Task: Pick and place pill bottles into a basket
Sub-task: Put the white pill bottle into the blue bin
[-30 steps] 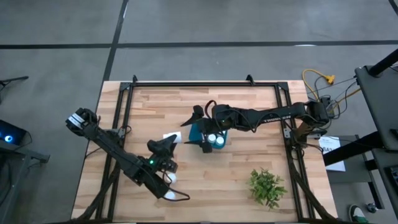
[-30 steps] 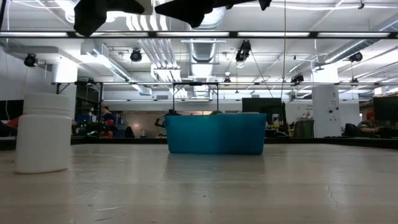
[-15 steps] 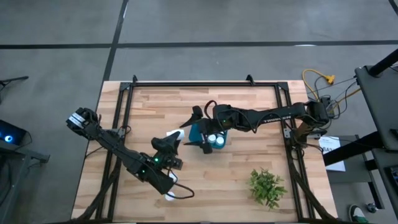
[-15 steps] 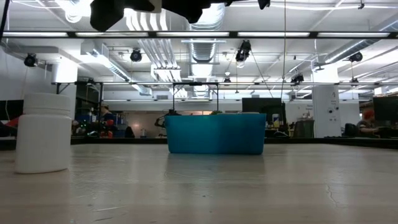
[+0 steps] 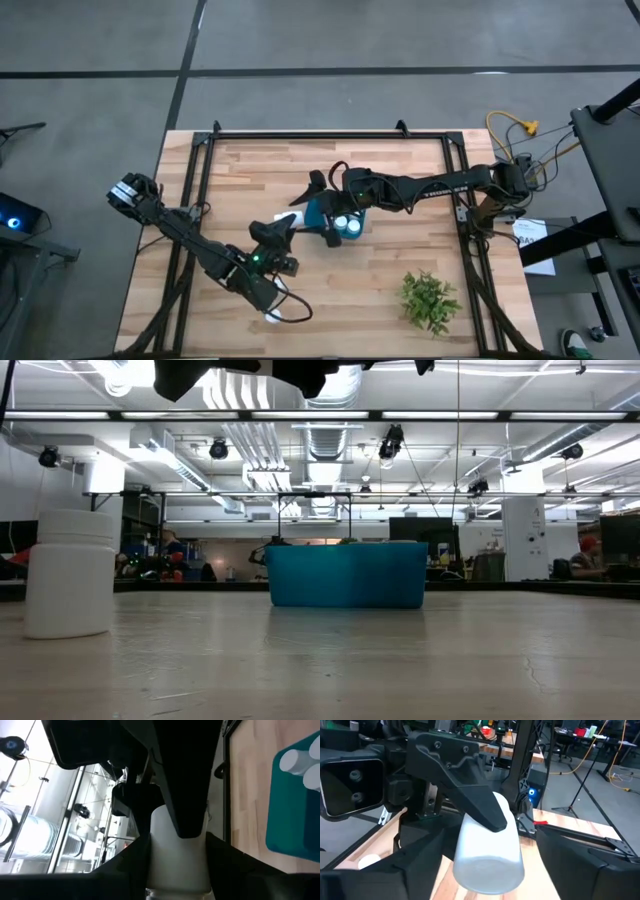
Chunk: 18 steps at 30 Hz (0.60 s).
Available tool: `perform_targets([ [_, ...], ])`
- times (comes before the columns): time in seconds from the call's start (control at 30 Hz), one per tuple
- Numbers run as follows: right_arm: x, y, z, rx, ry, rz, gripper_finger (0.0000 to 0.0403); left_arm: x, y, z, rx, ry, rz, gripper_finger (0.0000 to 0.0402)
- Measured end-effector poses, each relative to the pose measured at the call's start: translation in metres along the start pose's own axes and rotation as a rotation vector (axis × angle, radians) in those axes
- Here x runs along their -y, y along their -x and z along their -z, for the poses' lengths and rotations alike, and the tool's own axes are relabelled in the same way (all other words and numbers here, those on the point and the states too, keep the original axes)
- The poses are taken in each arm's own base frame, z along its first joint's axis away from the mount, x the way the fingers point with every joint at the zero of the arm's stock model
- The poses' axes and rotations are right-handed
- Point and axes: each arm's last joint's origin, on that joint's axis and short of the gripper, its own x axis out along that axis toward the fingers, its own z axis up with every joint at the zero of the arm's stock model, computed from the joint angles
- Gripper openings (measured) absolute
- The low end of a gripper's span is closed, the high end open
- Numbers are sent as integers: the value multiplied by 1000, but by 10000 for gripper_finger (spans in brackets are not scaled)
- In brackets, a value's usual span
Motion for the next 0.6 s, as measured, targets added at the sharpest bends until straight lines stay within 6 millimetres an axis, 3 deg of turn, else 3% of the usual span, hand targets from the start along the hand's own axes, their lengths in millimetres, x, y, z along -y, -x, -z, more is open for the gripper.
perform_targets([
  [0.3, 0, 0, 2, -20, -11, -5, 168, 0, -1, 0, -7, -18, -6, 142],
  [0.6, 0, 0, 2, -22, 0, -5, 165, -1, -1, -1, -8, -20, -9, 142],
])
